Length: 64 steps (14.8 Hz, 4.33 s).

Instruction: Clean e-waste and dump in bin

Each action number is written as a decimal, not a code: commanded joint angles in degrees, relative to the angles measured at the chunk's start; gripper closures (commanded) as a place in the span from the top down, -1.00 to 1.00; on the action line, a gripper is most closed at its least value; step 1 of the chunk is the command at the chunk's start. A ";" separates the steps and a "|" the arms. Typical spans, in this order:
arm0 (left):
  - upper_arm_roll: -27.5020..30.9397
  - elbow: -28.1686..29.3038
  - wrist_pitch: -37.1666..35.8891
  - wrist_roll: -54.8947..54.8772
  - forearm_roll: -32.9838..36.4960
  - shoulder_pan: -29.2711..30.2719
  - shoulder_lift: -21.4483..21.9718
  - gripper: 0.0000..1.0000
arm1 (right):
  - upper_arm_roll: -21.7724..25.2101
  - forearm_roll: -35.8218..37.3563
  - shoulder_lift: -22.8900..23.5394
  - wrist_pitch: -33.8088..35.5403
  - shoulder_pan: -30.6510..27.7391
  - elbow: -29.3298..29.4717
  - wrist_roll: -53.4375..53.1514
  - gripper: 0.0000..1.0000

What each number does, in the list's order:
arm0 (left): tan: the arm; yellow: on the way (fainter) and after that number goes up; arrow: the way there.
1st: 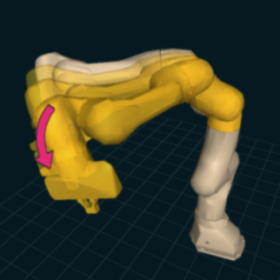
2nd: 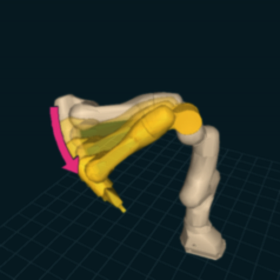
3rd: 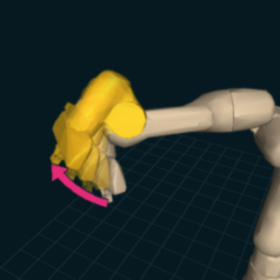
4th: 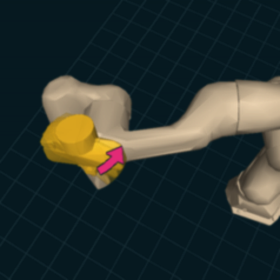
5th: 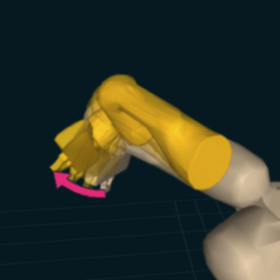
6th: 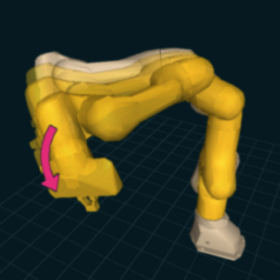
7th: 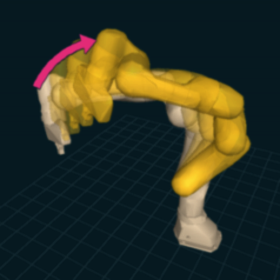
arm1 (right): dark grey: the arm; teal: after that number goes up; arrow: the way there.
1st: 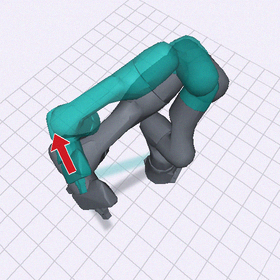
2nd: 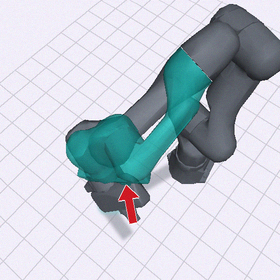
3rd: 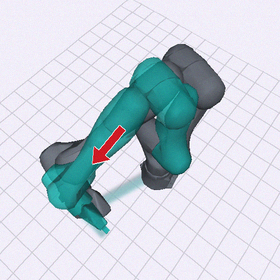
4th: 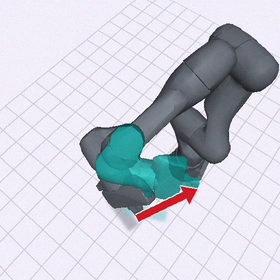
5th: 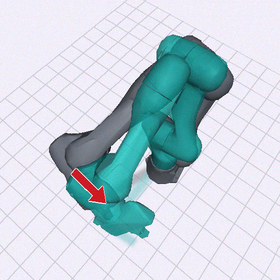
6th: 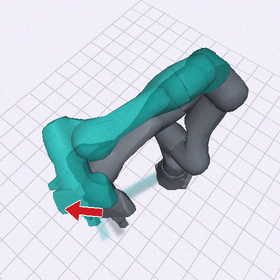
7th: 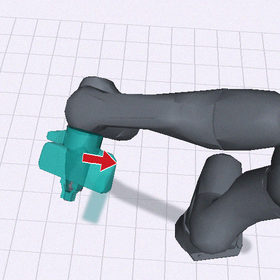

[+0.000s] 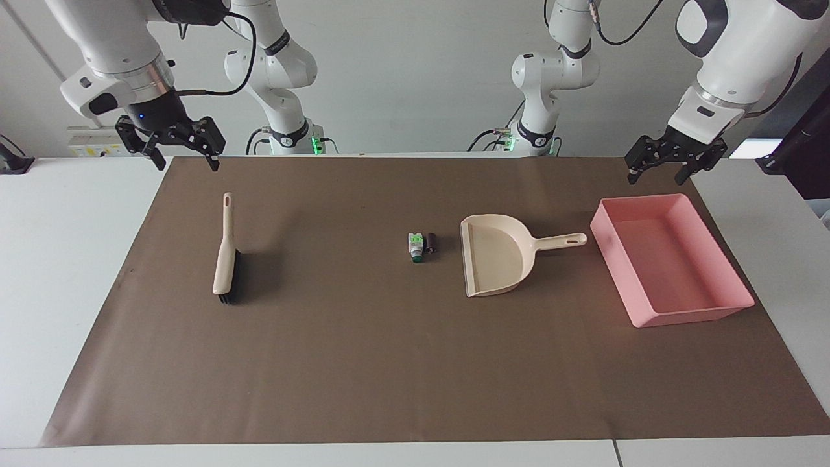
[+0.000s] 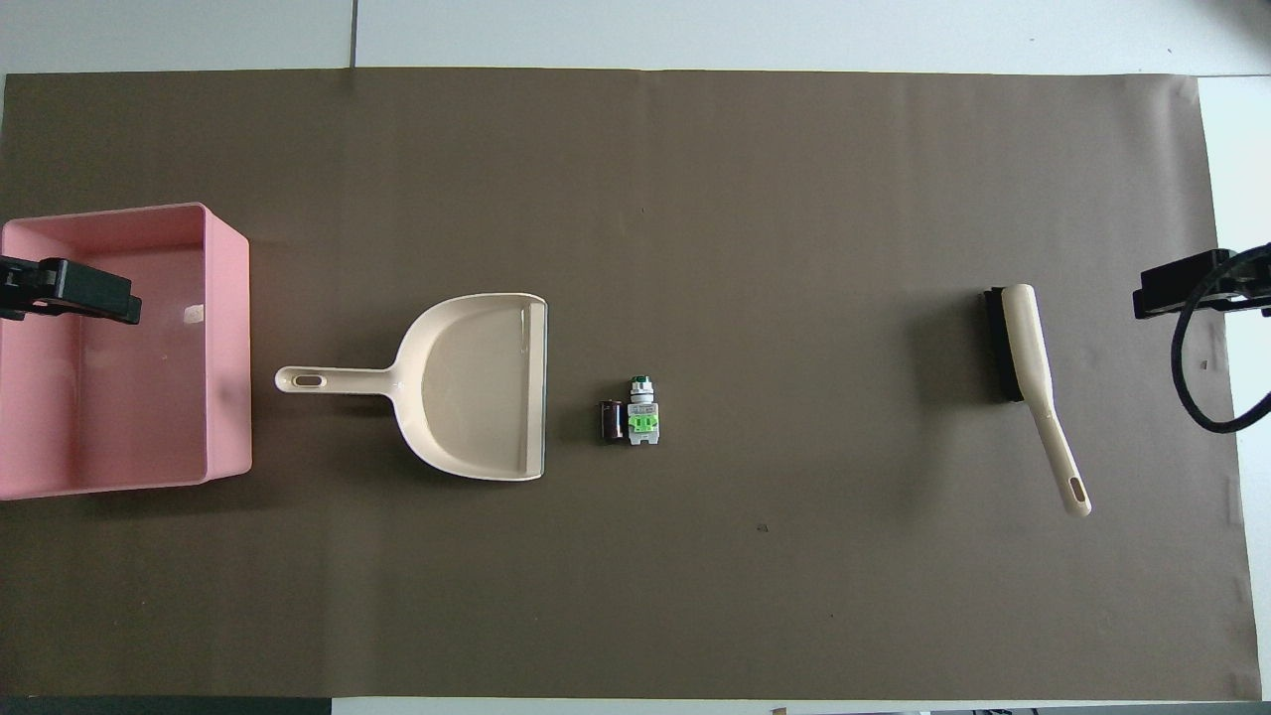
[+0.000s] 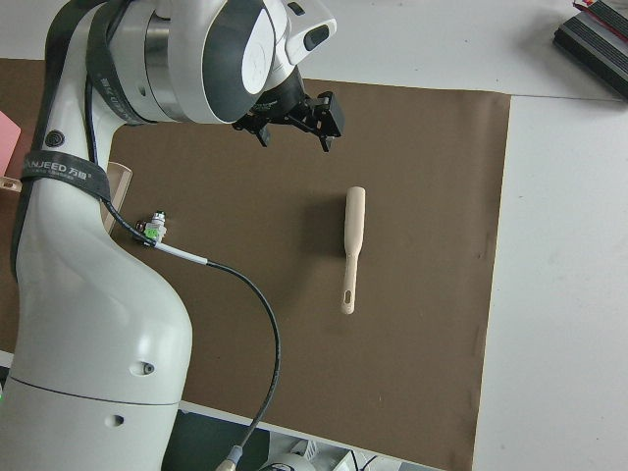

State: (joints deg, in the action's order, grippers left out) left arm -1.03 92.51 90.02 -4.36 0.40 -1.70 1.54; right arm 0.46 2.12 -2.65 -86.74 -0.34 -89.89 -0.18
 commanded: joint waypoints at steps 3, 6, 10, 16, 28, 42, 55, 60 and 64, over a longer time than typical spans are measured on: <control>-0.12 1.00 -0.19 0.23 -0.75 0.30 1.01 0.97 | 0.07 -0.80 -1.66 -1.06 -0.71 -2.57 1.06 0.99; -0.20 1.09 1.03 -1.96 -0.75 0.47 0.92 0.93 | 0.07 -1.15 -3.84 -4.03 -2.90 -10.61 4.82 0.99; -0.20 3.02 7.89 -28.02 -0.75 0.39 1.09 0.93 | 0.16 -1.24 -10.62 -18.80 -4.49 -30.49 8.34 0.99; -0.20 13.65 16.15 -59.76 -0.75 -0.32 4.08 0.93 | 0.16 -1.24 -6.94 -35.50 -7.48 -44.74 11.78 0.99; -0.64 36.67 36.00 -66.24 8.29 -12.44 3.30 0.92 | 0.16 -1.33 -5.88 -42.20 -9.33 -52.23 13.80 0.74; -0.56 40.91 44.11 -60.42 9.53 -14.20 -0.75 0.76 | -0.02 -1.33 -5.26 -37.91 -8.54 -47.94 9.86 -1.00; -0.56 37.31 37.35 -60.50 12.06 -14.47 -0.93 -1.00 | -0.90 -1.24 -9.30 -18.11 24.05 -39.04 -26.87 -1.00; -0.73 35.81 35.05 -59.28 18.94 -18.50 -1.02 -1.00 | -0.90 -1.33 -4.74 -20.83 34.69 -38.96 -35.50 -1.00; -0.73 35.81 33.47 -52.87 19.02 -21.23 -1.10 -1.00 | -0.98 -1.85 -2.10 -23.38 38.13 -38.52 -37.00 -1.00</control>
State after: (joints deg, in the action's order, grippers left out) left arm -2.25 128.76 125.28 -60.32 18.26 -21.08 0.21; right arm -0.95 1.18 -5.81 -108.92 37.10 -128.84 -36.49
